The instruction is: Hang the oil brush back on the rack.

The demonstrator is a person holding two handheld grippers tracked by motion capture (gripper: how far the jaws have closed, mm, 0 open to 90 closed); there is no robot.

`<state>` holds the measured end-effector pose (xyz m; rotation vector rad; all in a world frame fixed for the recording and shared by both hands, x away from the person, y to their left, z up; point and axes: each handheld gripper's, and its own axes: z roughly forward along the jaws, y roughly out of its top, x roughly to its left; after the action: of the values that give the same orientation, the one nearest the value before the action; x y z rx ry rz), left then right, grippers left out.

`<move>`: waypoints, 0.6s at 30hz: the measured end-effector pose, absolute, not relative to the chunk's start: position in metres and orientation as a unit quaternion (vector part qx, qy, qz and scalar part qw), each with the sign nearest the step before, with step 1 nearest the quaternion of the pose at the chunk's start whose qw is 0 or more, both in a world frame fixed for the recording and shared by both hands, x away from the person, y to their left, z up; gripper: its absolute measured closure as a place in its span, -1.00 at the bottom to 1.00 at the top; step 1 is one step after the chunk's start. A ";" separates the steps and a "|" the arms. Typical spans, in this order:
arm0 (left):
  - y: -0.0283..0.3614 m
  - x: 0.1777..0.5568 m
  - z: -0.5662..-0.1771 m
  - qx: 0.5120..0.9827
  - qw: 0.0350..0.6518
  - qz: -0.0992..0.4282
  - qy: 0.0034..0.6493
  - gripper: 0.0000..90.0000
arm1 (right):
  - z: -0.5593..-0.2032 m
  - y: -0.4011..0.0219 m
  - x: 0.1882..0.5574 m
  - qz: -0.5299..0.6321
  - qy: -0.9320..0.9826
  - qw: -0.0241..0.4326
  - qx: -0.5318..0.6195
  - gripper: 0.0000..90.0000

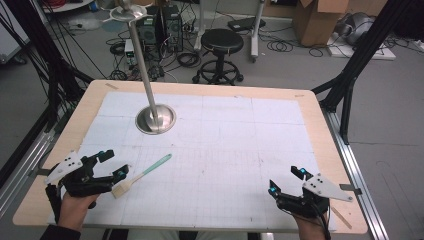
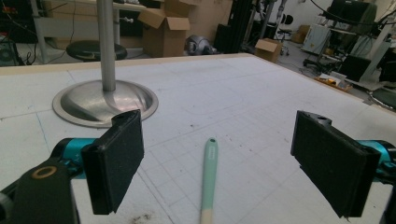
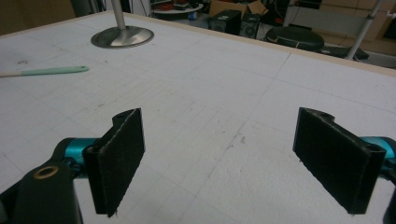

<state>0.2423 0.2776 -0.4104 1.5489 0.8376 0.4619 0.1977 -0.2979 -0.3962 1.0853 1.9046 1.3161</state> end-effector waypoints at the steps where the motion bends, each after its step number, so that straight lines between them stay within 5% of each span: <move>1: 0.278 0.243 -0.411 0.673 0.612 0.200 0.364 -0.61 | -0.397 -0.297 0.198 0.493 0.714 0.288 0.405 -0.66; 18: 0.266 0.258 -0.427 0.741 0.538 0.175 0.363 -0.56 | -0.399 -0.295 0.200 0.493 0.723 0.282 0.393 -0.66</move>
<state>0.2584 0.2660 -0.4267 1.7624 0.8626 0.4162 0.2005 -0.2953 -0.3985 1.0530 1.9378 1.3206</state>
